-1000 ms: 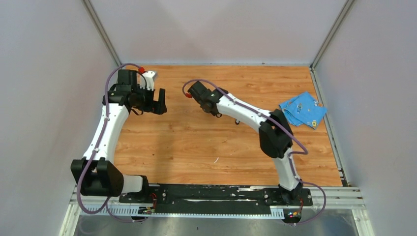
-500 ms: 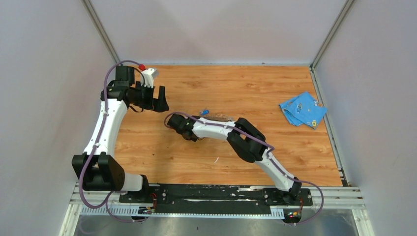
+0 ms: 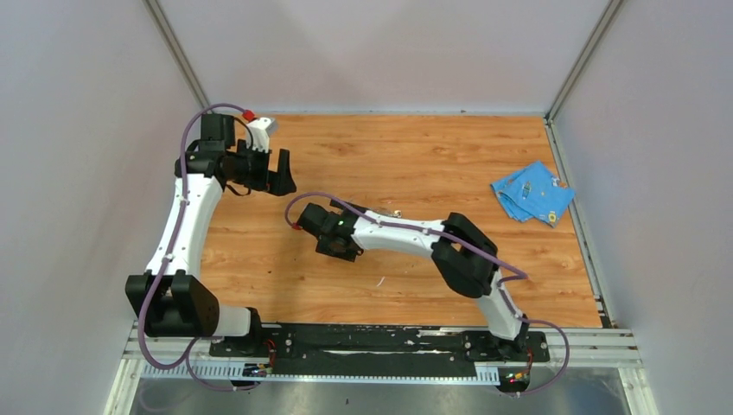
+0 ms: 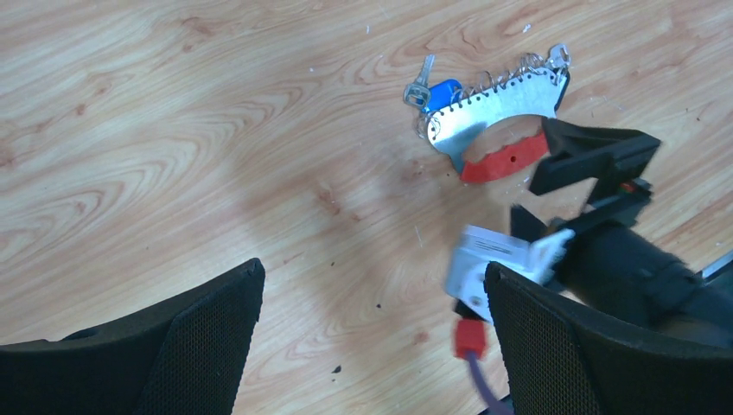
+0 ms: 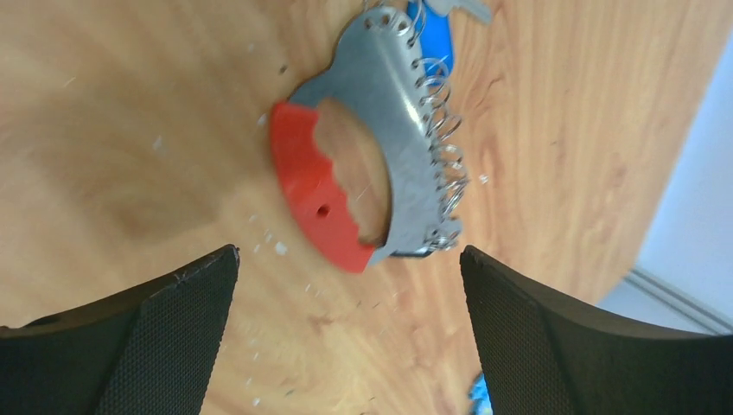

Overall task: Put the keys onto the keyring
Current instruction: Place the keyring at the center of the board, then reset both arms

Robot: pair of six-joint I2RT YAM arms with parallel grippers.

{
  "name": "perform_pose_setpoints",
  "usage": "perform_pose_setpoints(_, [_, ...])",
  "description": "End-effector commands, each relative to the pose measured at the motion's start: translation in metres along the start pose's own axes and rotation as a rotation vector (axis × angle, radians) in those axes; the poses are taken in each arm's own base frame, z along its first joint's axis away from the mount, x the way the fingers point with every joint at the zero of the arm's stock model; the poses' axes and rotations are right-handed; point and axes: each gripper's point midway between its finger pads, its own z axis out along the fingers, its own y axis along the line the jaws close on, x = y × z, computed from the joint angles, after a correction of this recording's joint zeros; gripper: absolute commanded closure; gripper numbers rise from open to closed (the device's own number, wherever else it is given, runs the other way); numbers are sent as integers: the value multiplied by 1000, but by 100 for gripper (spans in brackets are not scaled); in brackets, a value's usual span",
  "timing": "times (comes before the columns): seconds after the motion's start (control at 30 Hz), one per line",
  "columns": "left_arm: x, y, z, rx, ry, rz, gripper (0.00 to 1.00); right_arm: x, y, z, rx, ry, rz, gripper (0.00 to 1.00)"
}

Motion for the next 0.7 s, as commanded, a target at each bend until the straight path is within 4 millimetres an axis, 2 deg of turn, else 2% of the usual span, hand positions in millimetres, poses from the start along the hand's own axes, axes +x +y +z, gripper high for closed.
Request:
perform_pose_setpoints(0.0, [2,-6,-12,9,-12,49,0,-4,-4,-47,-187,-163,224,0])
perform_pose_setpoints(0.13, [15,0,-4,2,6,78,0,19,-36,-71,-200,-239,392,0])
perform_pose_setpoints(0.23, [22,10,10,-25,-12,90,0,52,-61,-81,-162,-277,522,0])
perform_pose_setpoints(0.33, [32,22,28,-76,-36,124,0,91,-90,-83,-132,-329,772,0])
perform_pose_setpoints(0.43, [39,40,46,-149,-105,146,0,146,-123,-79,-39,-352,1031,0])
perform_pose_setpoints(0.53, [42,48,61,-179,-205,178,0,206,-147,-73,89,-355,1229,0])
perform_pose_setpoints(0.67, [51,63,81,-229,-281,230,0,302,-179,-72,522,-273,1449,0])
